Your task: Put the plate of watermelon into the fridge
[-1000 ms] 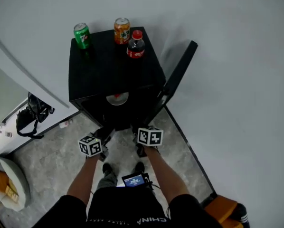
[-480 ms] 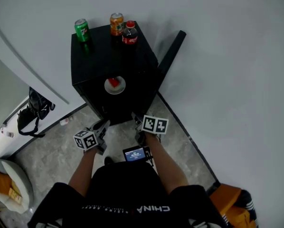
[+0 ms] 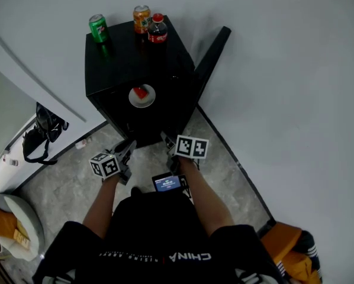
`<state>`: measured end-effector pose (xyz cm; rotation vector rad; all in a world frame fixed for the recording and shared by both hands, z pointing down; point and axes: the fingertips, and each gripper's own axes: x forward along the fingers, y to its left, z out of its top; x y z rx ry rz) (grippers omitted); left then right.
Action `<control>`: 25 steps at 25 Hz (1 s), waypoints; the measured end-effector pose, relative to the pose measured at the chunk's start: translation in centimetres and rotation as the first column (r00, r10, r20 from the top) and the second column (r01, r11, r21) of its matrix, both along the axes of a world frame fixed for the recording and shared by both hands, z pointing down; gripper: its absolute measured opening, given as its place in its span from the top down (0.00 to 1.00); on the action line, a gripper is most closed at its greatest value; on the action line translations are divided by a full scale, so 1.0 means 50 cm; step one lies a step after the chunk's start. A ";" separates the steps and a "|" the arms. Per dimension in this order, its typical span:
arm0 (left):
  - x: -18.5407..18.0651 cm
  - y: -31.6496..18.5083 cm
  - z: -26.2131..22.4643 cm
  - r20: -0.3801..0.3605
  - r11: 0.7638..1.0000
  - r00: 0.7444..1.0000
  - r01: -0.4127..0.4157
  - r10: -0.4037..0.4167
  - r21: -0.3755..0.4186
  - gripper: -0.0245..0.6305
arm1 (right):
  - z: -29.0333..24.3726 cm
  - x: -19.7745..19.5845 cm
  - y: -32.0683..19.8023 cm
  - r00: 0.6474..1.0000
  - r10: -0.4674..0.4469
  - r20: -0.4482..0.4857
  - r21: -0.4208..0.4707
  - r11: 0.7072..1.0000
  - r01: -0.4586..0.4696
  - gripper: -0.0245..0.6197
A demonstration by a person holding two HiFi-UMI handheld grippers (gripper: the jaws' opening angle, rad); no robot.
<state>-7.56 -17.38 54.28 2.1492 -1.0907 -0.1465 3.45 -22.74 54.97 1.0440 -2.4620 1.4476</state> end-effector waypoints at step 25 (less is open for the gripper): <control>0.079 0.326 0.074 -0.007 0.991 0.997 -0.072 0.072 -0.114 0.93 | 0.095 0.133 0.277 0.999 0.002 -0.049 -0.082 0.997 -0.006 0.93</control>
